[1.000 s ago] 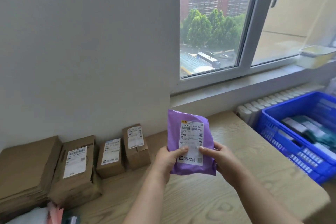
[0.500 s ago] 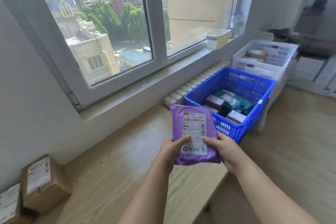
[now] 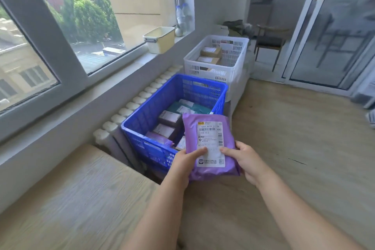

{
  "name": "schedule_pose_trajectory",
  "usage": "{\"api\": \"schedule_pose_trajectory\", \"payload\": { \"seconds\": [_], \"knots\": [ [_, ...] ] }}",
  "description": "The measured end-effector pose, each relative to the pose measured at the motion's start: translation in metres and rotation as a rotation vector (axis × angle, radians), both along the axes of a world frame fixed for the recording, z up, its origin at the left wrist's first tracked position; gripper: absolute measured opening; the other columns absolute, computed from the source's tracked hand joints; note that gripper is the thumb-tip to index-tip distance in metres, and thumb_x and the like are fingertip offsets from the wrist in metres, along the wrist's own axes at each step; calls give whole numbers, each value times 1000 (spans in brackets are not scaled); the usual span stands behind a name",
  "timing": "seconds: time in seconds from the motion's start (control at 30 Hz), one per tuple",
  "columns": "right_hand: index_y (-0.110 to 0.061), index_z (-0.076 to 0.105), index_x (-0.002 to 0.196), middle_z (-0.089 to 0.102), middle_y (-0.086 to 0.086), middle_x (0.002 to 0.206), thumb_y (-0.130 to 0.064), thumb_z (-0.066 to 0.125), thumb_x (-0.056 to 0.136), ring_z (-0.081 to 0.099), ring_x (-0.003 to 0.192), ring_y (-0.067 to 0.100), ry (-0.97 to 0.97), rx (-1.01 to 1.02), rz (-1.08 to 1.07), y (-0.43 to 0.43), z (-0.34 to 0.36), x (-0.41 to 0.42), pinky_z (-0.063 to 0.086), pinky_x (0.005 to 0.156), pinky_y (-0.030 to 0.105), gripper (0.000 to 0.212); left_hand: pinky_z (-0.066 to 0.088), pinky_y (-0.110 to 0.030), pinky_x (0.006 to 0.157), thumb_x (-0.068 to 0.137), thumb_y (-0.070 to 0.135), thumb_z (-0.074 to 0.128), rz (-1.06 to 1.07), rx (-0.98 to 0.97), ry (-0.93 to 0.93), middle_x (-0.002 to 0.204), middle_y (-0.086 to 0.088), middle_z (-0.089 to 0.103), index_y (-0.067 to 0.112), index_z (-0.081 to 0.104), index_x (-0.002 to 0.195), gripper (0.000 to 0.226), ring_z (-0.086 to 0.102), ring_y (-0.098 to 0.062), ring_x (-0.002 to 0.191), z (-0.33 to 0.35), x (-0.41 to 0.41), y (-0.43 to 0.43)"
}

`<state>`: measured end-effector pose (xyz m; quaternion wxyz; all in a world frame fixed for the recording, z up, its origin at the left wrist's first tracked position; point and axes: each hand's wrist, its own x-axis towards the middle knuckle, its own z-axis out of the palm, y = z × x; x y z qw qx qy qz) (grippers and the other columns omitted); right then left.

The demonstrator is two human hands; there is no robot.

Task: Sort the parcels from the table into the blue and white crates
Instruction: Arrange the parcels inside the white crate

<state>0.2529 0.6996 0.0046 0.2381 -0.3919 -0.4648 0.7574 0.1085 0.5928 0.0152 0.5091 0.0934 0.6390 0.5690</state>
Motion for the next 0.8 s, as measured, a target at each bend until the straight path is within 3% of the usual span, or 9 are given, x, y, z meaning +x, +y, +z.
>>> {"api": "schedule_pose_trajectory", "payload": {
  "seconds": [0.1, 0.2, 0.27, 0.47, 0.6, 0.7, 0.8],
  "knots": [
    [-3, 63, 118, 75, 14, 106, -3, 68, 88, 72, 98, 32, -14, 6, -31, 50, -2, 2, 58, 87, 44, 30, 62, -47, 73, 83, 18, 79, -36, -22, 28, 95, -13, 77, 7, 68, 113, 34, 76, -30, 84, -4, -4, 59],
    [-4, 63, 116, 75, 14, 105, -4, 68, 89, 73, 96, 31, -23, 16, -55, 109, -1, -6, 60, 80, 41, 27, 56, -30, 46, 87, 18, 76, -73, -16, 39, 76, -6, 77, 9, 67, 103, 21, 74, -21, 62, -10, -15, 125],
    [-4, 63, 115, 76, 14, 104, -3, 68, 89, 74, 94, 30, -19, 24, -77, 151, 3, -15, 62, 73, 37, 26, 50, -25, 38, 89, 16, 74, -89, 1, 29, 67, -3, 75, 9, 66, 98, 14, 71, -18, 52, -8, -25, 170],
    [-4, 63, 115, 76, 13, 103, -3, 68, 89, 74, 92, 29, -54, 39, -145, 273, 12, -38, 61, 70, 36, 27, 59, -34, 52, 87, 13, 75, -146, -9, 21, 90, -14, 77, 5, 68, 109, 24, 75, -25, 68, -6, -53, 305],
    [-5, 63, 117, 75, 13, 106, -4, 68, 89, 73, 95, 30, -75, 42, -170, 349, 13, -40, 59, 83, 44, 29, 62, -46, 70, 85, 15, 77, -164, -18, 26, 98, -15, 76, 5, 69, 113, 31, 75, -32, 83, -7, -58, 390],
    [-6, 64, 115, 75, 12, 105, -3, 68, 89, 73, 95, 30, -98, 56, -173, 408, 8, -42, 59, 82, 42, 26, 58, -55, 84, 85, 14, 76, -177, -23, 0, 99, -16, 76, 5, 69, 112, 29, 74, -35, 91, -14, -62, 450],
    [-6, 65, 114, 75, 12, 105, -1, 66, 90, 73, 94, 29, -125, 64, -159, 473, 0, -49, 60, 82, 41, 25, 60, -51, 82, 84, 14, 77, -160, -35, 7, 97, -14, 77, 5, 70, 110, 28, 75, -33, 88, -27, -68, 514]
  ]
}}
